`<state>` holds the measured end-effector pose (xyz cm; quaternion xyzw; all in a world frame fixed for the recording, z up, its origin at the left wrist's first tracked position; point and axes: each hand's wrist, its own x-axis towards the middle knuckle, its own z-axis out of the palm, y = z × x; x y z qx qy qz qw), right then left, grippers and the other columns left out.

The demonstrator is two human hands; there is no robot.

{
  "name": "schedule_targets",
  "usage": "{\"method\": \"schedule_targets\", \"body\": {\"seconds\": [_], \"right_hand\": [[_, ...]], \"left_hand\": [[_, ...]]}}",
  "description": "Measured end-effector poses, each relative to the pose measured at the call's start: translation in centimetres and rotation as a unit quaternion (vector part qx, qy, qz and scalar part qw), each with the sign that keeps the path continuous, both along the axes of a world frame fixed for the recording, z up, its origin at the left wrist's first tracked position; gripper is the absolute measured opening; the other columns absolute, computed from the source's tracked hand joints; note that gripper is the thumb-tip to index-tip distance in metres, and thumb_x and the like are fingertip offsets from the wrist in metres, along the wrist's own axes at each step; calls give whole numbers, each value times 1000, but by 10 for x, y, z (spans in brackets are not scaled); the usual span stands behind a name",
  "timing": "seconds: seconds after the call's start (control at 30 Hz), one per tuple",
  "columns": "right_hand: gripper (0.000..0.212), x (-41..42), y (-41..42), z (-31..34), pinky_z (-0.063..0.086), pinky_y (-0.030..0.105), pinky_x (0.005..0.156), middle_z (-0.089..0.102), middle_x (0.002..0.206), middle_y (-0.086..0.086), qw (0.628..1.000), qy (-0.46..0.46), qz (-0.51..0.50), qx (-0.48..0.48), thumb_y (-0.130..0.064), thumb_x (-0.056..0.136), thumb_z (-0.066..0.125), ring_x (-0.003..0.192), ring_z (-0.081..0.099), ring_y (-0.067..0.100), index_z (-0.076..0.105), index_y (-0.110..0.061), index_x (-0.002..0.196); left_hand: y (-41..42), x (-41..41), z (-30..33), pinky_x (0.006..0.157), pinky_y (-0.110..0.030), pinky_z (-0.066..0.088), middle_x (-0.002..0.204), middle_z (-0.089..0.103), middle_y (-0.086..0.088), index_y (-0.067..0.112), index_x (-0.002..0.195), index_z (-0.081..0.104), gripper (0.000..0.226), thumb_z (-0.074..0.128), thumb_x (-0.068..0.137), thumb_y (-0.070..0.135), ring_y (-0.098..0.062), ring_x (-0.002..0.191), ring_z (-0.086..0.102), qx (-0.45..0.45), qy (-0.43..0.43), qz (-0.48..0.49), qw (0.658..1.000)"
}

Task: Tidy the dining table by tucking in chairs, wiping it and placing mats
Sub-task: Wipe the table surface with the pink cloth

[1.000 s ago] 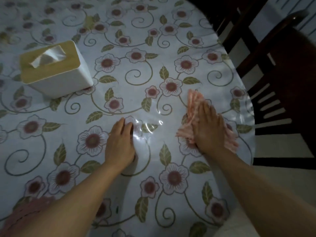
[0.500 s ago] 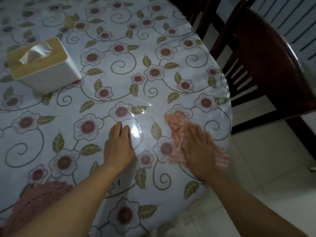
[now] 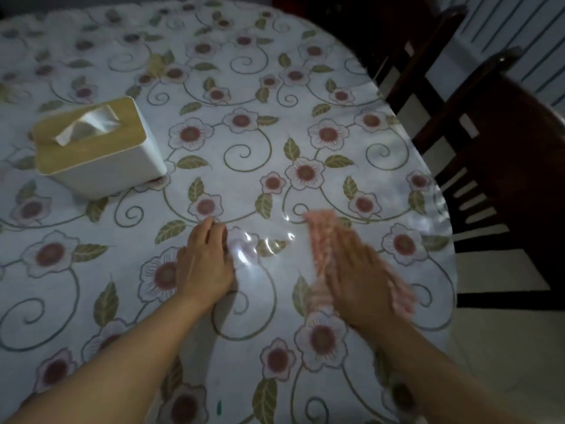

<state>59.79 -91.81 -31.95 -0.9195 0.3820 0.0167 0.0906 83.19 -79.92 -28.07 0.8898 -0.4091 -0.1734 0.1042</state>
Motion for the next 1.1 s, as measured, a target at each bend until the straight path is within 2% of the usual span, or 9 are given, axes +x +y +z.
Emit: {"method": "schedule_targets", "body": {"seconds": [0.13, 0.27, 0.4, 0.57, 0.67, 0.73, 0.83, 1.0, 1.1], "right_hand": [[78, 54, -77, 2, 1, 44, 117, 7, 158, 18, 996, 27, -85, -30, -43, 85, -1, 147, 6, 30, 5, -1, 150], [81, 144, -98, 7, 7, 46, 119, -4, 158, 20, 998, 1, -59, -16, -46, 84, 0, 147, 0, 31, 0, 2, 149], [59, 191, -52, -1, 11, 46, 119, -6, 160, 6, 991, -57, 115, 23, -32, 99, 19, 147, -9, 19, 2, -11, 152], [56, 145, -25, -3, 9, 41, 117, 13, 159, -1, 915, -18, 402, 32, -37, 99, 29, 148, 6, 17, 19, -19, 151], [56, 156, -63, -3, 4, 39, 118, 9, 158, 2, 959, -12, 283, -13, -40, 99, 12, 147, 11, 20, 11, -20, 151], [61, 180, -77, -3, 0, 40, 119, 2, 159, 5, 989, -4, 145, -2, -42, 96, 2, 148, 3, 22, 3, -16, 151], [65, 212, -51, -2, 11, 50, 118, 9, 158, 16, 999, -9, 47, -8, -39, 96, 11, 146, 8, 31, 8, -4, 150], [60, 198, 83, 4, 14, 48, 112, 22, 156, 6, 949, -26, 313, 27, -35, 94, 31, 145, 13, 28, 22, -15, 150], [62, 179, 89, 8, 21, 43, 107, 28, 154, 0, 901, 9, 433, 30, -38, 89, 41, 143, 25, 21, 30, -19, 147]], "left_hand": [[-10, 35, -7, 111, -42, 30, 153, 27, -10, 12, 143, 35, 59, 52, 87, 10, -30, 138, 29, -22, -21, 15, 999], [-15, 58, -10, 108, -41, 35, 150, 35, -10, 9, 136, 45, 54, 52, 84, 1, -29, 136, 35, -38, -34, 26, 998], [-16, 67, -18, 105, -42, 39, 142, 46, -14, 3, 131, 51, 52, 52, 80, -6, -32, 131, 43, -80, -34, 43, 995], [-15, 69, -22, 105, -41, 40, 138, 50, -15, 1, 128, 54, 45, 39, 88, 14, -31, 127, 47, -113, -23, 59, 992], [-9, 74, -19, 108, -38, 34, 143, 45, -12, 3, 131, 51, 51, 55, 80, -5, -30, 132, 42, -97, -22, 57, 993], [1, 75, -14, 109, -36, 32, 147, 39, -8, 6, 135, 48, 54, 56, 82, -1, -26, 137, 36, -67, -25, 64, 995], [24, 76, -8, 104, -38, 39, 145, 43, -9, 7, 131, 52, 54, 63, 78, 4, -27, 134, 41, -43, -48, 60, 996], [75, 82, -4, 96, -42, 49, 141, 48, -10, 12, 125, 56, 44, 56, 83, 22, -28, 127, 50, -19, -49, 102, 993], [110, 87, -3, 85, -42, 54, 133, 56, -11, 13, 116, 60, 43, 56, 78, 31, -29, 118, 57, -10, -49, 83, 995]]}}
